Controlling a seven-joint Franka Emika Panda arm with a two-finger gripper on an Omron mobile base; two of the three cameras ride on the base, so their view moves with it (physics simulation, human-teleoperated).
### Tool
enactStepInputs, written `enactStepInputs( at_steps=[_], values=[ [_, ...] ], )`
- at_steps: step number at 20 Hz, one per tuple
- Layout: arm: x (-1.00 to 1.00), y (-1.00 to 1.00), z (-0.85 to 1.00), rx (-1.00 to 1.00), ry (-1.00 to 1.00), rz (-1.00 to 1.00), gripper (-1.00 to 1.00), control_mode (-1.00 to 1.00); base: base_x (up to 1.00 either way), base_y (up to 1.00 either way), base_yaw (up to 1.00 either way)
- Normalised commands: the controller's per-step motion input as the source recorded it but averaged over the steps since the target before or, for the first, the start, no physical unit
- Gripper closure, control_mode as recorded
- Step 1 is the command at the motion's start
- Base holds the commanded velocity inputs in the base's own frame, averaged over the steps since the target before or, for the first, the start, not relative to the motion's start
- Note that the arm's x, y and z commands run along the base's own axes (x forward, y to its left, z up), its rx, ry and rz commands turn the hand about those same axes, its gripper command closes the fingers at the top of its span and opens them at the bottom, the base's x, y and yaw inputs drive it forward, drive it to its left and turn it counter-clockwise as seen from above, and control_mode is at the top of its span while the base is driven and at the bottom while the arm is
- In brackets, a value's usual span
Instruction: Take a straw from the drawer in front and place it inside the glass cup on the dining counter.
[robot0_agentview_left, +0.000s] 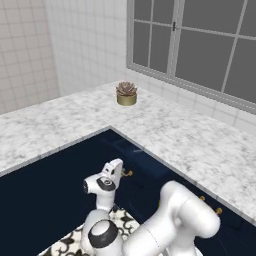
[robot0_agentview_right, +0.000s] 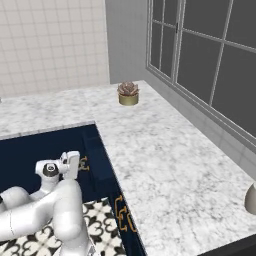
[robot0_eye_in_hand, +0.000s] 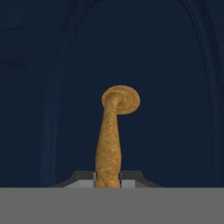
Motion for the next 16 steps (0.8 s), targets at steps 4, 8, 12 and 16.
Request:
enactStepInputs(
  at_steps=[4,8,12,16],
  values=[
    [-0.64,1.00,0.00,0.00,0.01,0.05,1.00,-1.00,0.00,0.00,0.00],
    [-0.51,1.00,0.04,0.00,0.04,0.04,1.00,-1.00,0.00,0.00,0.00],
    [-0.36,1.00,0.13,0.00,0.13,0.03,-1.00,-1.00,0.00,0.00,0.00],
    [-0.22,0.88,0.21,0.08,0.21,0.00,-1.00,-1.00,0.00,0.00,0.00]
  ],
)
